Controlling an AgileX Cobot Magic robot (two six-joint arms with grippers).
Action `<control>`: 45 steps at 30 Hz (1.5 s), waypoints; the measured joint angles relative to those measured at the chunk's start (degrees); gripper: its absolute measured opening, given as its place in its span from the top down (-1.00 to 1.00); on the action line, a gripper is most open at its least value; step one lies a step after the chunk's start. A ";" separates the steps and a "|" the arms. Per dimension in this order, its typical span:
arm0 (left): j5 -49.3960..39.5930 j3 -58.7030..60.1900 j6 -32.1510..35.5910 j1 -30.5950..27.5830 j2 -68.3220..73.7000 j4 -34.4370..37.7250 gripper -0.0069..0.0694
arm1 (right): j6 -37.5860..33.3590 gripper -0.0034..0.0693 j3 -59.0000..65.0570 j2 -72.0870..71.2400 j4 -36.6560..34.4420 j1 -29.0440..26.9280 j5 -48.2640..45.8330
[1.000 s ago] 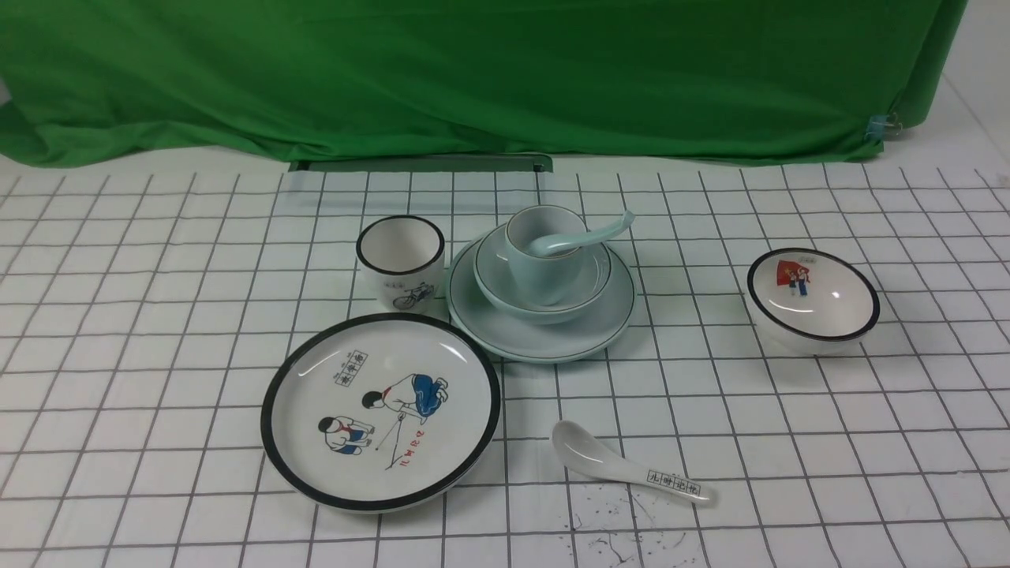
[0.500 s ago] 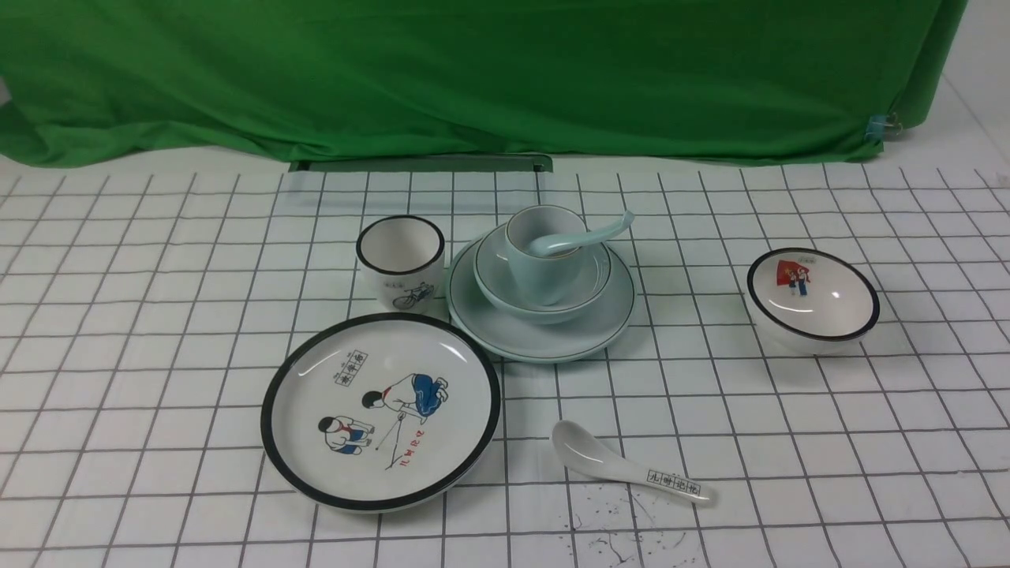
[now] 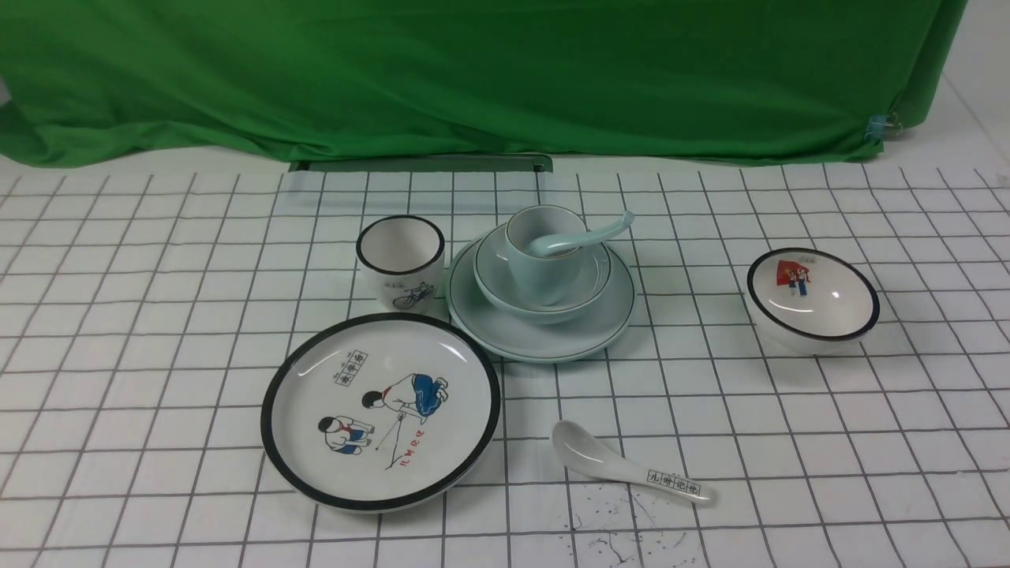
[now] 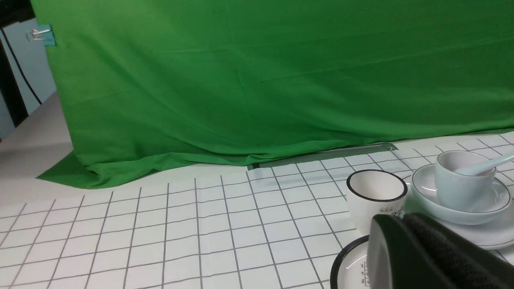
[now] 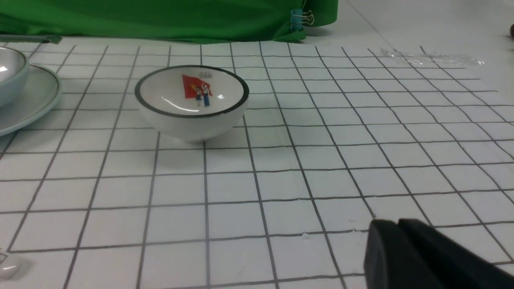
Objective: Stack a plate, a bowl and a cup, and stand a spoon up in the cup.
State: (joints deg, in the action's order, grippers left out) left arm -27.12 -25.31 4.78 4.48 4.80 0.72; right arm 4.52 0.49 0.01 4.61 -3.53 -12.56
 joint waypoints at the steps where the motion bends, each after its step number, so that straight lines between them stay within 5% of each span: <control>1: 0.00 0.00 0.00 0.00 0.00 0.00 0.89 | 0.00 0.69 0.00 0.00 0.00 0.00 0.00; 10: 5.41 4.02 0.00 -1.27 -0.09 -0.23 0.89 | 0.07 0.64 0.00 0.00 0.00 0.00 0.00; 19: 24.28 23.00 0.00 -11.93 -4.14 -0.72 0.89 | 0.07 0.58 0.00 -0.04 0.00 0.00 0.00; 45: 14.01 25.65 0.00 -13.02 -4.69 1.50 0.89 | 0.11 0.44 0.00 -0.04 0.00 0.00 -0.04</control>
State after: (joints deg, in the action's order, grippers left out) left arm -13.11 0.34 4.78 -8.54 0.11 2.22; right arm 4.63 0.49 -0.04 4.61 -3.53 -12.61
